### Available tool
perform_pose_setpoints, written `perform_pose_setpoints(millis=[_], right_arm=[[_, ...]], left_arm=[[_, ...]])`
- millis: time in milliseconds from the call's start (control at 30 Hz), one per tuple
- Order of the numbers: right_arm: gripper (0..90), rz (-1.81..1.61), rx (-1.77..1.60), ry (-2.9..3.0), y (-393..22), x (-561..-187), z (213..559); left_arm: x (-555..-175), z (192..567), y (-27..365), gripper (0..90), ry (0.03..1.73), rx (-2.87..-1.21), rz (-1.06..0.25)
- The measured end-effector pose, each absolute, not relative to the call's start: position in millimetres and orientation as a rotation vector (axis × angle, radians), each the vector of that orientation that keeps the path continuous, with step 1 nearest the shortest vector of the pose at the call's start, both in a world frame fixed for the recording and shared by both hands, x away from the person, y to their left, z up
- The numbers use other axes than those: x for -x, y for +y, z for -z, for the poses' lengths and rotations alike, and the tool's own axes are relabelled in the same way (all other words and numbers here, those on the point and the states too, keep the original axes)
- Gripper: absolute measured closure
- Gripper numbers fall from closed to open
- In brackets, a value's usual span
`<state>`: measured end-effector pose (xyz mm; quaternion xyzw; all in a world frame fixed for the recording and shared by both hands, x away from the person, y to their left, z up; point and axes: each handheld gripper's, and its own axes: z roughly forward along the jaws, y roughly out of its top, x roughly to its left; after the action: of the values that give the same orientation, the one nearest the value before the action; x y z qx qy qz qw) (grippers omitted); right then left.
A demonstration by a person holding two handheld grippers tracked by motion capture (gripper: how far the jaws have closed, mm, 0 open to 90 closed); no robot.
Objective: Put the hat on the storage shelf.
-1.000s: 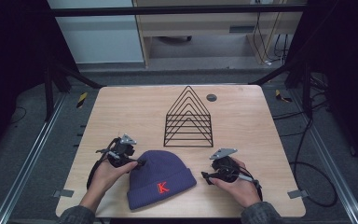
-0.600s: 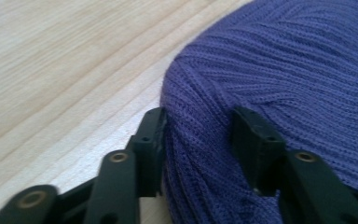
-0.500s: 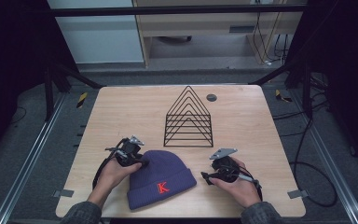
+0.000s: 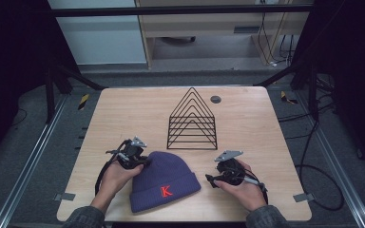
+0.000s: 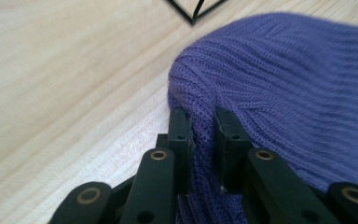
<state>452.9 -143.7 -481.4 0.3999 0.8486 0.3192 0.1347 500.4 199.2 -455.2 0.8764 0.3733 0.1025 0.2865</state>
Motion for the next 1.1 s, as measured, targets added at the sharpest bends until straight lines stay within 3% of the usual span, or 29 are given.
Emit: perform_pose_setpoints(millis=[600, 1100], right_arm=[[26.3, -0.965, -1.187, 2.418, -151.2, -452.0, 477.8], [18.0, -1.038, -1.028, 2.377, -136.9, -444.9, 433.2]], left_arm=[[-474.0, 374.0, 173.0, 79.8, 0.730, -2.311, -0.437], [-463.6, 297.4, 170.5, 80.1, 0.563, -2.271, -0.563]])
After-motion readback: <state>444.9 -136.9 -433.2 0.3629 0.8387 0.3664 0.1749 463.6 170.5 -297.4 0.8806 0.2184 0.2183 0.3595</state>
